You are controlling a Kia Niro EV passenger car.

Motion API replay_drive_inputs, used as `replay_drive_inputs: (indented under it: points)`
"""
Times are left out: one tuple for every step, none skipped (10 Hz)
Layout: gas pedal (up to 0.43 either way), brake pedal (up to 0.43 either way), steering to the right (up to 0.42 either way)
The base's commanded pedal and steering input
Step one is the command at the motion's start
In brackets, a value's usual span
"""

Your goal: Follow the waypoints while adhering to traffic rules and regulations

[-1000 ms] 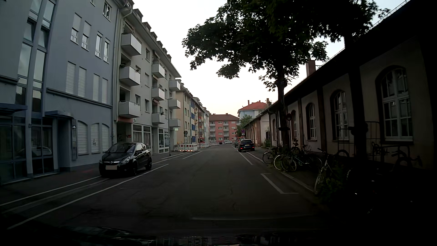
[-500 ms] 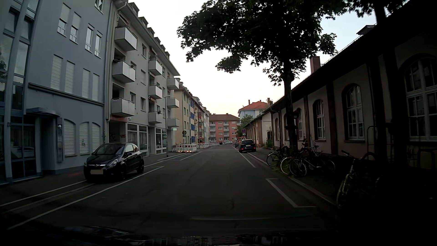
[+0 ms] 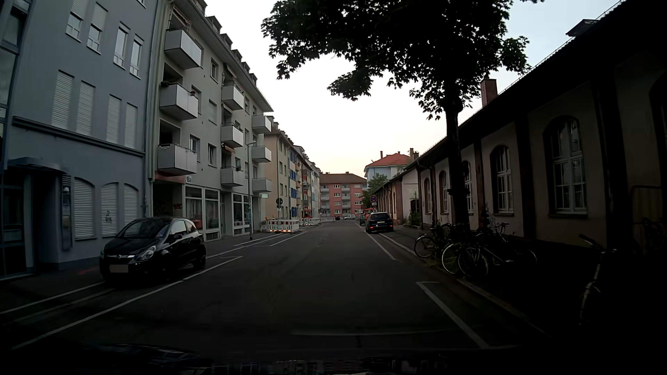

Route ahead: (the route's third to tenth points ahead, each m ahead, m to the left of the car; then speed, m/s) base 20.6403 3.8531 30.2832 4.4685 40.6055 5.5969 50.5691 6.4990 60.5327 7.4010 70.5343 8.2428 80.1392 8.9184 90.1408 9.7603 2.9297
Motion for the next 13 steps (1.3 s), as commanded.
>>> replay_drive_inputs:
  points:
    - [0.0,0.0,-0.005]
    - [0.0,0.0,-0.005]
    - [0.0,0.0,-0.005]
    - [0.0,0.0,-0.005]
    - [0.0,0.0,-0.005]
    - [0.0,0.0,-0.005]
    - [0.0,0.0,-0.005]
    - [0.0,0.0,-0.005]
    - [0.0,0.0,-0.005]
    - [0.0,0.0,-0.005]
    - [0.0,0.0,-0.005]
    - [0.0,0.0,-0.005]
    - [0.0,0.0,-0.005]
